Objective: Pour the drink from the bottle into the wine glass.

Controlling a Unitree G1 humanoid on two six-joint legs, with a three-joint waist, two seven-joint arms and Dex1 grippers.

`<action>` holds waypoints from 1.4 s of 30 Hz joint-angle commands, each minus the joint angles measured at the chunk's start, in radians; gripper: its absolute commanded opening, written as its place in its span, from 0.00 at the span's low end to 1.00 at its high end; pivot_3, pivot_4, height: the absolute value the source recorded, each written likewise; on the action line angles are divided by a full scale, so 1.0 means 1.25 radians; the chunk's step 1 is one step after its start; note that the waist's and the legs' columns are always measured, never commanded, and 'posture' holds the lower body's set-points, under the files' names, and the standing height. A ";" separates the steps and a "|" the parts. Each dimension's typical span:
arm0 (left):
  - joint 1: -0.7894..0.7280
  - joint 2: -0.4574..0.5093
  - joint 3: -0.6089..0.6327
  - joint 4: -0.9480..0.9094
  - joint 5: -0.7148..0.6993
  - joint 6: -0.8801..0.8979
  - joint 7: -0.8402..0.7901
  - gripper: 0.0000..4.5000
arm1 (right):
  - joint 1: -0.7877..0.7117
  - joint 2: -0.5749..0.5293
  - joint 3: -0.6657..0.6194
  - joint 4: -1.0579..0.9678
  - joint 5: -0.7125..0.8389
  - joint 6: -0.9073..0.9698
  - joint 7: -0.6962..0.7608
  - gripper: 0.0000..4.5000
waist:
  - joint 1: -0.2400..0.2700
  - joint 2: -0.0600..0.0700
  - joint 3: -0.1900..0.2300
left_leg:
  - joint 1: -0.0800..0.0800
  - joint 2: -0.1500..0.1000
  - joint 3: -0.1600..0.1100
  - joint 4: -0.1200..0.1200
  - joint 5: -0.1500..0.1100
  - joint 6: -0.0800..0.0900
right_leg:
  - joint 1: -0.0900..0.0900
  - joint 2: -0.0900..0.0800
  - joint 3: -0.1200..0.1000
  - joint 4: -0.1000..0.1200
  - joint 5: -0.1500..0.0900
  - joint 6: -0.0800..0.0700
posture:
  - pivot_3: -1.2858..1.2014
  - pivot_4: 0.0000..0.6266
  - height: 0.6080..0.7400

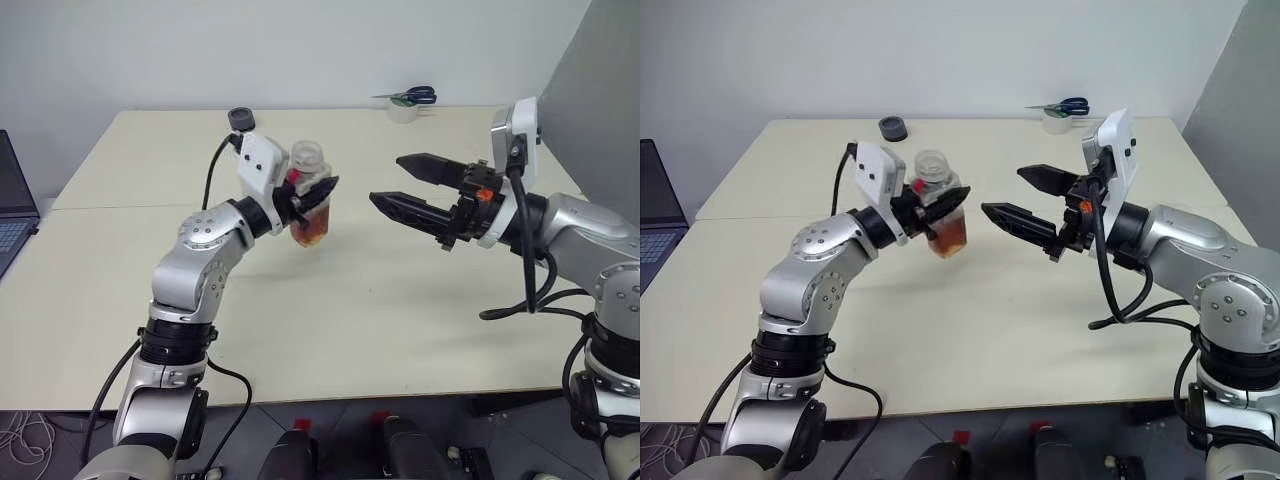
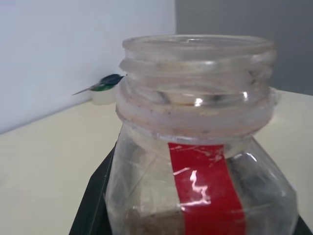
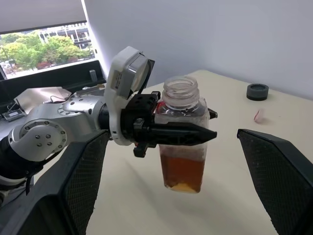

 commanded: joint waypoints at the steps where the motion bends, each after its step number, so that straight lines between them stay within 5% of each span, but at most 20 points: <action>1: -0.010 -0.003 0.037 -0.007 0.031 -0.041 0.051 0.39 | -0.022 0.004 -0.012 -0.007 0.027 -0.020 0.016 0.99 | 0.000 0.000 0.000 | 0.000 0.000 0.000 0.000 0.000 0.000 | 0.000 0.000 0.000 0.000 0.000 0.000 | 0.52 0.24 1.00; 21: 0.106 -0.004 0.150 0.033 0.160 -0.158 0.275 0.39 | -0.040 0.008 0.008 -0.004 0.069 -0.016 0.082 0.99 | 0.001 0.000 0.000 | 0.000 0.000 0.000 0.000 0.000 0.000 | 0.000 -0.001 0.000 0.000 0.000 0.000 | 0.52 0.24 1.00; 42: 0.003 0.047 0.221 0.415 0.182 -0.385 0.319 0.39 | 0.022 -0.003 0.078 -0.031 -0.039 -0.096 0.147 0.99 | 0.007 -0.001 0.000 | 0.000 -0.001 0.000 0.000 0.000 0.000 | 0.000 -0.002 -0.001 0.000 0.000 0.000 | 0.52 0.24 1.00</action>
